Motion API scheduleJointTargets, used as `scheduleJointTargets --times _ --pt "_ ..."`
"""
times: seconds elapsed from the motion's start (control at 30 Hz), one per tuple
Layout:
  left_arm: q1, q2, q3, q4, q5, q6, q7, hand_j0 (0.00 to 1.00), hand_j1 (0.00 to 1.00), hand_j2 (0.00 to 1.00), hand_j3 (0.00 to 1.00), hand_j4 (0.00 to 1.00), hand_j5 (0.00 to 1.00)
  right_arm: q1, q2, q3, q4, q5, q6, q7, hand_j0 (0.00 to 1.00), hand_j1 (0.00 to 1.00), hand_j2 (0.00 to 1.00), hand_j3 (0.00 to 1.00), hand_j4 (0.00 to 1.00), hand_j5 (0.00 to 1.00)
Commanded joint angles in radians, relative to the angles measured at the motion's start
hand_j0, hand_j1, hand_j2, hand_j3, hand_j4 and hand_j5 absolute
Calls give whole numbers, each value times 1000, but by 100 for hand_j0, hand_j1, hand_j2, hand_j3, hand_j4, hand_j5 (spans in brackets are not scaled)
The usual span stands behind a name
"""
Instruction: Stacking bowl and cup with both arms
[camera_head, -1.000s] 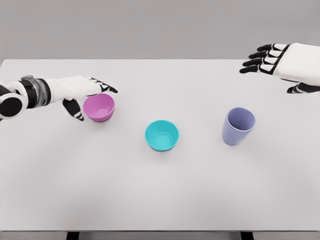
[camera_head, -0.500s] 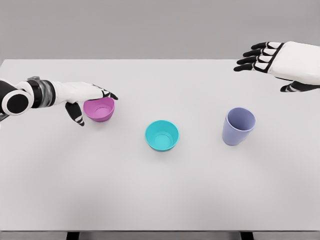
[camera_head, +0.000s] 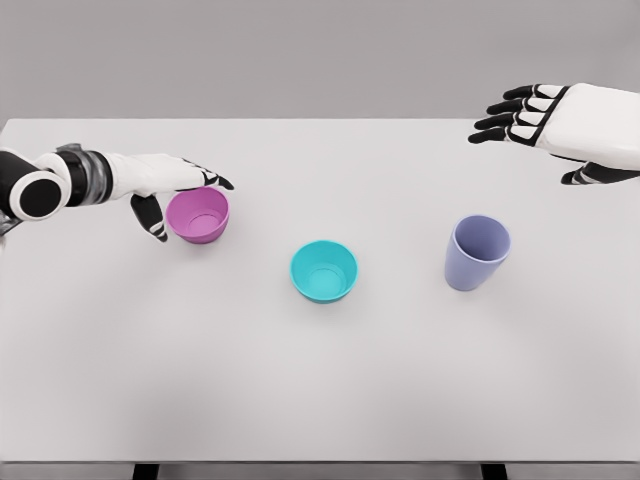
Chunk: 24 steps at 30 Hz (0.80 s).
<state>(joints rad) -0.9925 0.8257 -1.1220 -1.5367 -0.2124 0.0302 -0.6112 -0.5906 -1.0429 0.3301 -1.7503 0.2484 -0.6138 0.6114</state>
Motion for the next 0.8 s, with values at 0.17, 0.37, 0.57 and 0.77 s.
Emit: scheduleJointTargets --times 0.17,0.37,0.57,0.77 --pt "0 -30 1 41 -19 1 0 100 100 100 100 100 100 0 3 0 0 -5 3 -1 100 100 100 100 100 100" --pt "5 -31 -1 41 -19 1 0 100 100 100 100 100 100 2 9 0 0 -5 3 -1 100 100 100 100 100 100" --pt "3 -59 -1 76 -33 -1 0 100 100 100 100 100 100 2 9 1 2 -5 3 -1 100 100 100 100 100 100" --pt "8 -66 -1 86 -39 -1 0 100 100 100 100 100 100 0 9 1 2 -5 3 -1 100 100 100 100 100 100"
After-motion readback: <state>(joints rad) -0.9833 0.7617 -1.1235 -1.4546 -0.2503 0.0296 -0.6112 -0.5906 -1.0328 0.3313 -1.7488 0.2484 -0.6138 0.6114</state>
